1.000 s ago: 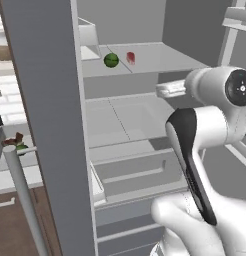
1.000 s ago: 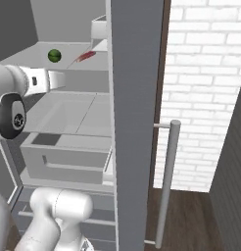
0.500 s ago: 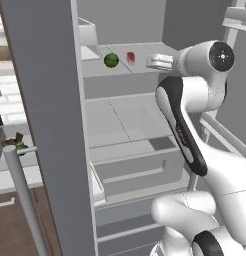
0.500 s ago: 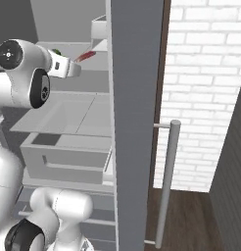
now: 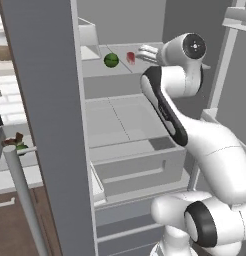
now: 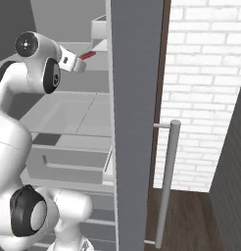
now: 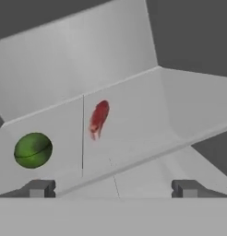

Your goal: Place one avocado and one steak in each tupperware on the nearby counter, to pack two identical lunches.

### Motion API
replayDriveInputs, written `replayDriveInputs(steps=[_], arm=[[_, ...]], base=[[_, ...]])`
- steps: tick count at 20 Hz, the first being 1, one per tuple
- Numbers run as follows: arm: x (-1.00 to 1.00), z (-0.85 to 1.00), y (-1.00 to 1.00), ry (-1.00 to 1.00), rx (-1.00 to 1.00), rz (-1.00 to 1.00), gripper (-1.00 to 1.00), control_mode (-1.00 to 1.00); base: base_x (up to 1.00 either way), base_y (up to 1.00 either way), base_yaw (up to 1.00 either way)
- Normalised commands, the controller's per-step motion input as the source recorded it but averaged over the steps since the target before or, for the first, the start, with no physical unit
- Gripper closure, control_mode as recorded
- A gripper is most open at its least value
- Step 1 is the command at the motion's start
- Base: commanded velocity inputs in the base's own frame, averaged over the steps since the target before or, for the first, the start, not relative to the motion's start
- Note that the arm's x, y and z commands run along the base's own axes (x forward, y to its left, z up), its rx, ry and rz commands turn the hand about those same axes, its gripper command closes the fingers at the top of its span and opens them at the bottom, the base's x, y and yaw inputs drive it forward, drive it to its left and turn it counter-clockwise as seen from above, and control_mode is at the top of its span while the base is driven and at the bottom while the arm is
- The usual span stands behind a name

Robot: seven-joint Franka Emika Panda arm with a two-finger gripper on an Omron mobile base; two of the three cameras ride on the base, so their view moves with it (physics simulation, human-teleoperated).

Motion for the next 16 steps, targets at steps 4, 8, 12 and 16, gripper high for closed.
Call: replayDriveInputs(steps=[4,8,12,16], arm=[[0.76,0.00,0.20,0.17,-0.06,0.03,-1.00,-1.00],[0.84,-0.05,0.26,0.19,-0.05,0.08,-1.00,-1.00],[0.71,-0.02,0.07,0.11,-0.02,0.03,-1.00,-1.00],[0.52,-0.08,0.00,0.01,-0.02,0.00,-1.00,-1.00]], base=[[0.00,0.00,0.00],[0.00,0.00,0.00],[0.00,0.00,0.00],[0.00,0.00,0.00]])
